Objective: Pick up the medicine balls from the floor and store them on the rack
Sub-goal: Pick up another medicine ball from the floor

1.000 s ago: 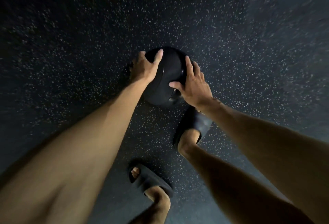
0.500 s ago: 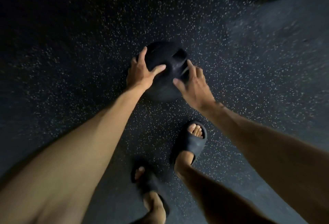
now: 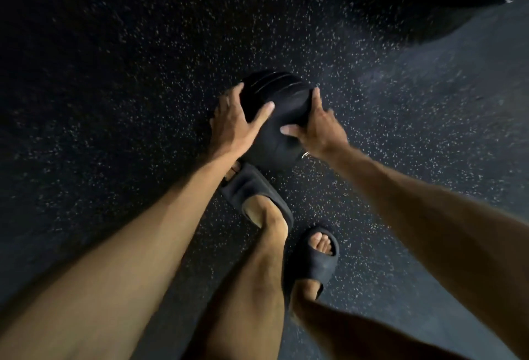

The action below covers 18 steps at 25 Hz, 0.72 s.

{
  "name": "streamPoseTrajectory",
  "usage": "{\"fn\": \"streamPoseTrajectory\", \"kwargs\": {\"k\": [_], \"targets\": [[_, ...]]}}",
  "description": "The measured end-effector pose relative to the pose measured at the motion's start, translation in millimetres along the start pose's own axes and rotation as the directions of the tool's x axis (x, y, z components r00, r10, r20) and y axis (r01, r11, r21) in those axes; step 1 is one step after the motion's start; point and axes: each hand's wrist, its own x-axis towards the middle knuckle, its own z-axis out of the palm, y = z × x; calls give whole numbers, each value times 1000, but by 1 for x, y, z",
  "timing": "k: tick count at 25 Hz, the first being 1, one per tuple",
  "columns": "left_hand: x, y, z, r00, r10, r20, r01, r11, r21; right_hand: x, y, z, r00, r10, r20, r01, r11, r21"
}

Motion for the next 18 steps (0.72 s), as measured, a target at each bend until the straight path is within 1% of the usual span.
{"fn": "streamPoseTrajectory", "kwargs": {"k": [2,3,5,7,8,9,10,12,13,14,16,18], "targets": [[-9,-7,0,992,122,42,-122,993,0,28,-12,-21,999,42,-22,-40,994,98],[-8,-8,-1,988,136,73,-137,991,3,39,-22,-29,996,72,-59,-61,985,162],[13,-1,-13,991,107,86,-109,994,28,60,-49,-46,979,172,-113,-136,953,272],[50,14,-29,997,31,77,-38,995,89,75,-72,-63,961,237,-144,-191,942,277],[70,24,-37,996,-16,86,8,995,97,76,-80,-68,962,225,-157,-178,948,265],[88,34,-43,993,-69,97,61,994,89,73,-83,-71,970,174,-170,-126,957,263],[104,43,-47,987,-122,106,115,991,67,65,-82,-70,980,91,-177,-46,968,245],[138,59,-57,972,-207,110,212,977,-32,39,-81,-64,990,-82,-113,97,986,136],[155,66,-65,964,-242,109,252,964,-88,33,-81,-62,989,-127,-79,133,988,76],[171,71,-72,956,-270,114,283,952,-118,33,-82,-62,988,-142,-60,144,989,35],[194,77,-85,947,-294,128,305,949,-77,50,-92,-75,992,-112,-60,112,994,-5],[202,80,-91,959,-257,116,264,964,-44,77,-106,-98,996,-60,-73,56,997,-48]]}}
